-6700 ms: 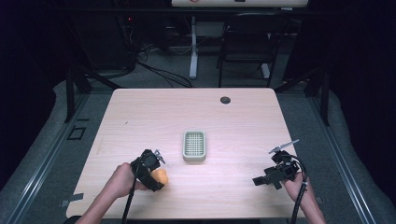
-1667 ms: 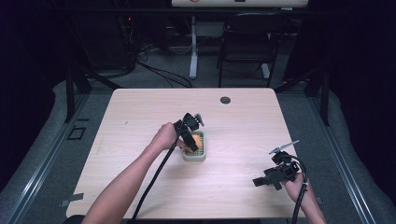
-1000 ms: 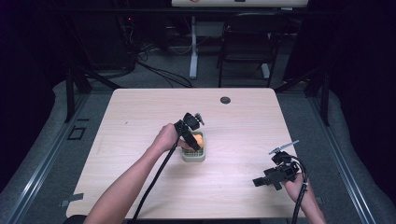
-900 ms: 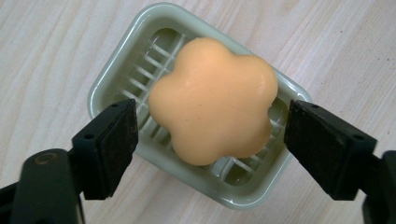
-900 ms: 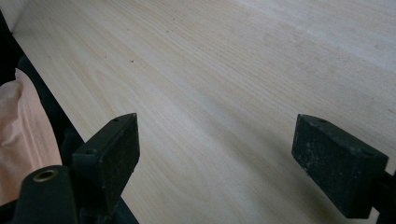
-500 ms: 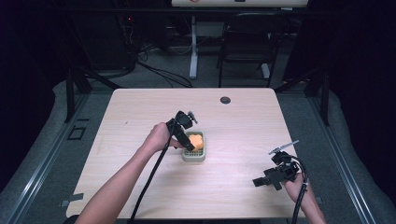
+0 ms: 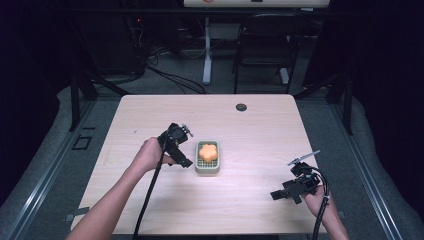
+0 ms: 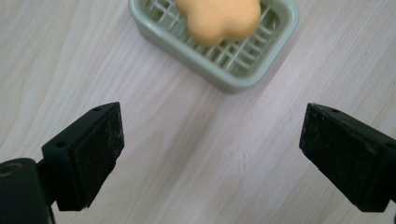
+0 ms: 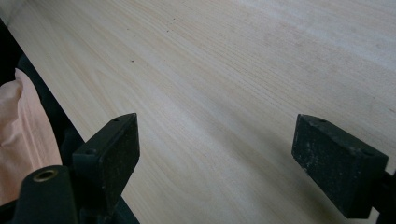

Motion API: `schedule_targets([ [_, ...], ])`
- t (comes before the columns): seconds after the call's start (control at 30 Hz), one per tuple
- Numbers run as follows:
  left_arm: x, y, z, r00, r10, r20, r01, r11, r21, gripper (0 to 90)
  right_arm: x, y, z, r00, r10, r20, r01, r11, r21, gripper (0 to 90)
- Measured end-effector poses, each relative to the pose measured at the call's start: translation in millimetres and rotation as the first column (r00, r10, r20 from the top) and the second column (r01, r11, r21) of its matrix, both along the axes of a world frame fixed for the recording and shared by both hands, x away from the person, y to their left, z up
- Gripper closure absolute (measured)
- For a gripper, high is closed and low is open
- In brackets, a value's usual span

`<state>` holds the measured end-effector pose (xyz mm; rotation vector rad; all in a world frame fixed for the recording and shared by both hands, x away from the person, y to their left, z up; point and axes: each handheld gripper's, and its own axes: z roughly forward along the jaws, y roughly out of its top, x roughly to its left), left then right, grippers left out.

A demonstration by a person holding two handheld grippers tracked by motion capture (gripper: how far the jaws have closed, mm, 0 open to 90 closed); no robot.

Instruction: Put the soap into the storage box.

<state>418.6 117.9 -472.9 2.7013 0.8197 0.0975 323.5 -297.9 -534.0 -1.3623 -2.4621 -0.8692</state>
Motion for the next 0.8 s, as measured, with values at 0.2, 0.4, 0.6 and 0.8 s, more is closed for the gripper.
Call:
schedule_targets([
  [0.2,-11.1,22.9,-0.7,0.9994,0.036,0.002,-0.036,0.9993,-0.007,5.1,0.0,-0.4,0.3,1.0,0.003,0.004,-0.003,1.0,-0.007,14.9],
  [0.4,-22.5,39.5,-2.5,0.9974,0.071,0.011,-0.07,0.9974,-0.017,3.8,0.2,-0.7,0.3,1.0,0.009,0.004,-0.009,0.9999,-0.012,14.9],
  [0.6,-35.0,52.0,-8.5,0.9961,0.088,0.009,-0.088,0.9961,0.004,1.3,-1.4,0.8,-0.5,0.9998,-0.019,0.012,0.019,0.9998,0.003,14.9],
  [0.8,-47.2,68.3,-15.4,0.9944,0.105,-0.008,-0.105,0.9944,0.009,0.4,-1.8,1.1,-1.0,0.9996,-0.026,0.012,0.026,0.9996,0.006,14.9],
])
